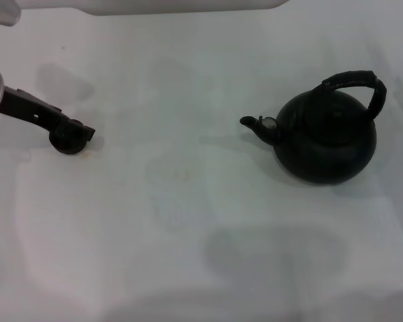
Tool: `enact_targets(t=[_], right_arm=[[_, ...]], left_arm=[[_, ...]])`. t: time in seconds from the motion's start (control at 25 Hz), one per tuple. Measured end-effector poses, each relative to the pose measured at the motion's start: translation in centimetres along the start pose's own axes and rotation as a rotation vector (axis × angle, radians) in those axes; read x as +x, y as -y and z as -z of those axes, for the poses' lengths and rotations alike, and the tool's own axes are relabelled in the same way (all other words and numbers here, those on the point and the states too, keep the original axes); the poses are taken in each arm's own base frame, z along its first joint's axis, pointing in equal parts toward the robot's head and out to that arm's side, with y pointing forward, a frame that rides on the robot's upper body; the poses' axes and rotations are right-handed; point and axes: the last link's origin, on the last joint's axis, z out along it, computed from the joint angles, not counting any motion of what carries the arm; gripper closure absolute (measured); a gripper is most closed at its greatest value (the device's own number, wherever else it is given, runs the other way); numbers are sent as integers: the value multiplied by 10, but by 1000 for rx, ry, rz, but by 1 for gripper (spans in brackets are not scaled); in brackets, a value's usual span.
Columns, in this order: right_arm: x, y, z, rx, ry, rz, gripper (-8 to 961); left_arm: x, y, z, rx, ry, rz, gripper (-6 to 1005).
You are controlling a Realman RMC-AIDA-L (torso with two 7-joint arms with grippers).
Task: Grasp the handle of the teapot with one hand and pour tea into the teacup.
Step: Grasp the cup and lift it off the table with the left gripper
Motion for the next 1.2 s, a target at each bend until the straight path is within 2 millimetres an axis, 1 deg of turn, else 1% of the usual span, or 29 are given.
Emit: enact_targets(t=[0.28,0.52,0.96,1.08,1.2], right_arm=[[0,0,0,2,1,-1,101],[-1,1,0,13,4,-8,102],[0,1,0,14,3,-9,105],[0,1,0,14,3,-9,105],[0,1,0,14,4,-9,106]], left_arm=[[-2,-1,-2,-1,7,2,113],[-4,-5,-9,11,40,-10,112],[-4,-5,-10,25,56,-20,119],[-5,-5,-11,32,66,-25,138],[0,-7,-10,27,72,-40,169]])
